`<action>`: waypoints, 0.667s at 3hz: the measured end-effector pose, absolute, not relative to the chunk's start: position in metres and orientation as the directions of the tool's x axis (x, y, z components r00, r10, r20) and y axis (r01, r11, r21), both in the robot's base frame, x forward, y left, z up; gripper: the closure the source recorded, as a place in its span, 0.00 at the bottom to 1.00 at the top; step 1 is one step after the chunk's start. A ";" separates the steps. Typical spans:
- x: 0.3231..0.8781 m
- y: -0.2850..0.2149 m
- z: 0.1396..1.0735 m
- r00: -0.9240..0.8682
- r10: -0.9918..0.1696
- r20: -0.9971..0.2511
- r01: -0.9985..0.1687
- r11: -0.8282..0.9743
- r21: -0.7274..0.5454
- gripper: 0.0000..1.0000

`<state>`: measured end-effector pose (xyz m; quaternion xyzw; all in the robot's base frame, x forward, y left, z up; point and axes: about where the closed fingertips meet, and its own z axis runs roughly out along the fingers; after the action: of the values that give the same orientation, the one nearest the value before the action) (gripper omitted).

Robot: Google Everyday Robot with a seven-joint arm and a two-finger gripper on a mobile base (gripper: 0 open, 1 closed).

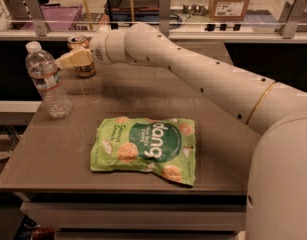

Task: Pick orange can

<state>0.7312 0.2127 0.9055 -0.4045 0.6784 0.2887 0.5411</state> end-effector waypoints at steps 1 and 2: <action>0.734 0.213 0.909 -0.084 -0.231 -0.969 -0.861 0.507 -0.046 0.18; 0.733 0.215 0.908 -0.084 -0.231 -0.969 -0.863 0.504 -0.045 0.41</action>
Offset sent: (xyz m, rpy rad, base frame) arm 0.0031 -0.0001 0.0037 0.0063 -0.0038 -0.0012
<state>0.7330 0.2153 0.9083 -0.4043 0.6763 0.2909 0.5427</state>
